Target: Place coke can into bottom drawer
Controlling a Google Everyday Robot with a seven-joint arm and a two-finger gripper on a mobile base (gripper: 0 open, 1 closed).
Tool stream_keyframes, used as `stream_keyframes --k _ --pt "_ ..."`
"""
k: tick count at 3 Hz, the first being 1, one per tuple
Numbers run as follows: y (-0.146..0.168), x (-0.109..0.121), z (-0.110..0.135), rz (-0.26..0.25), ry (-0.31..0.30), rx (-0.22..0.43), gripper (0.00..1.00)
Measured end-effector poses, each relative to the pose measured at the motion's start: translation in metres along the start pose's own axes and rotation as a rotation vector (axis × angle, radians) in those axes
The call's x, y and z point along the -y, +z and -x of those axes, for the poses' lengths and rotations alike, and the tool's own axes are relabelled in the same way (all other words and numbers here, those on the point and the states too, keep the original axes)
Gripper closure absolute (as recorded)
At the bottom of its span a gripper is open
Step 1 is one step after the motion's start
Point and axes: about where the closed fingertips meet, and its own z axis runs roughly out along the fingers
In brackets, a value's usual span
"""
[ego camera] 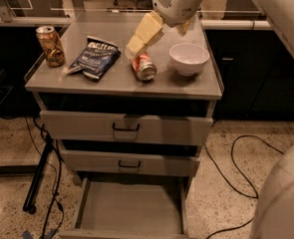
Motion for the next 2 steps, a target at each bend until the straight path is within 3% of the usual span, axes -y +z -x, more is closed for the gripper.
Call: stream_keyframes --k 2 --pt "0.028 0.007 0.045 0.023 0.008 -0.023 0.00"
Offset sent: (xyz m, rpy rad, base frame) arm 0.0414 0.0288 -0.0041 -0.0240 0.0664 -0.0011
